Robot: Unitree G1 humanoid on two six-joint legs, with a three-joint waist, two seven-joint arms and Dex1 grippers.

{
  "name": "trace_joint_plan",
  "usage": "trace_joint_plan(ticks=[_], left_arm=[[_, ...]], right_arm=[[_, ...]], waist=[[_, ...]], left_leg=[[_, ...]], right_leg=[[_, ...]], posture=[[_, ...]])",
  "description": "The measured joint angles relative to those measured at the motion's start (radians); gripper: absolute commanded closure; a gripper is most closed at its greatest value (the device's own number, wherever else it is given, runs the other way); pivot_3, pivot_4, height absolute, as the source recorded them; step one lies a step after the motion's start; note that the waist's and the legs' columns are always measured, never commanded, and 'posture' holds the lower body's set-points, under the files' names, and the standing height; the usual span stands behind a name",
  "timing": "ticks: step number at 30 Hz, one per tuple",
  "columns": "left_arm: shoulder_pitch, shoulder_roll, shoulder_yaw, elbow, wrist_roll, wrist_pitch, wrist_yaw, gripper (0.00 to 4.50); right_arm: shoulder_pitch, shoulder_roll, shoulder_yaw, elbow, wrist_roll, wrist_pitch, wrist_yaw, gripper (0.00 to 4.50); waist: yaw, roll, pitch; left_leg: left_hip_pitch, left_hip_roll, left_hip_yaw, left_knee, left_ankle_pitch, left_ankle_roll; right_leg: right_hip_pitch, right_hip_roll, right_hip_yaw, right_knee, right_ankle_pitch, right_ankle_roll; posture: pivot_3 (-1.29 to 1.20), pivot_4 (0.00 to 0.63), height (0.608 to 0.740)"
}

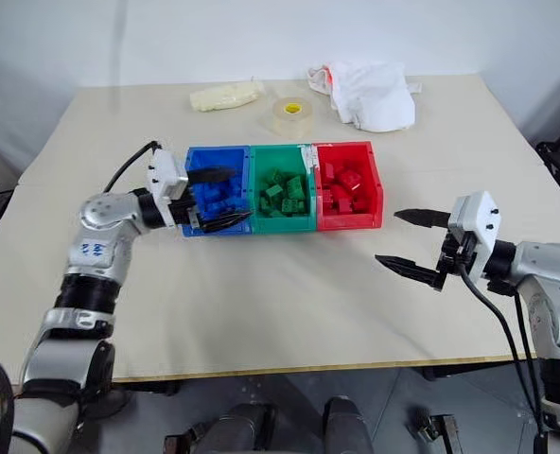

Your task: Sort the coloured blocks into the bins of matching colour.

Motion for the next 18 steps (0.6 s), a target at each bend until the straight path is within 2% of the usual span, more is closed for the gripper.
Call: trace_joint_plan(ticks=[3,9,12,18], left_arm=[[0.17,0.119,0.063,-0.142,-0.085,0.1,-0.069,0.06],[0.409,0.253,0.199,-0.228,-0.148,0.141,-0.118,0.06],[0.47,0.27,0.242,-0.226,-0.159,0.143,-0.119,0.06],[0.483,0.27,0.26,-0.228,-0.168,0.141,-0.098,0.06]], right_arm=[[-0.057,-0.043,0.04,0.092,-0.035,-0.036,0.091,0.0],[-0.174,-0.069,0.1,0.296,-0.114,-0.14,0.207,0.0],[-0.21,-0.059,0.11,0.361,-0.129,-0.169,0.223,0.0],[-0.226,-0.038,0.131,0.412,-0.141,-0.19,0.238,0.0]], waist=[[-0.009,0.001,0.0],[0.0,0.002,0.001],[0.01,0.003,0.001],[0.006,0.003,0.002]], left_leg=[[0.002,0.001,0.001,-0.002,0.0,-0.001],[0.002,0.001,0.0,-0.002,-0.001,-0.001],[0.002,0.001,-0.002,-0.002,-0.001,-0.001],[0.002,0.001,-0.001,-0.002,-0.001,-0.001]], right_leg=[[0.0,0.001,0.001,-0.001,0.0,0.0],[0.001,0.0,0.001,-0.003,0.0,-0.001],[0.002,0.0,0.001,-0.003,0.0,-0.001],[0.002,0.0,0.0,-0.003,0.0,-0.001]], posture=[[0.0,0.15,0.74],[0.0,0.15,0.74],[0.0,0.15,0.74],[0.0,0.15,0.74]])
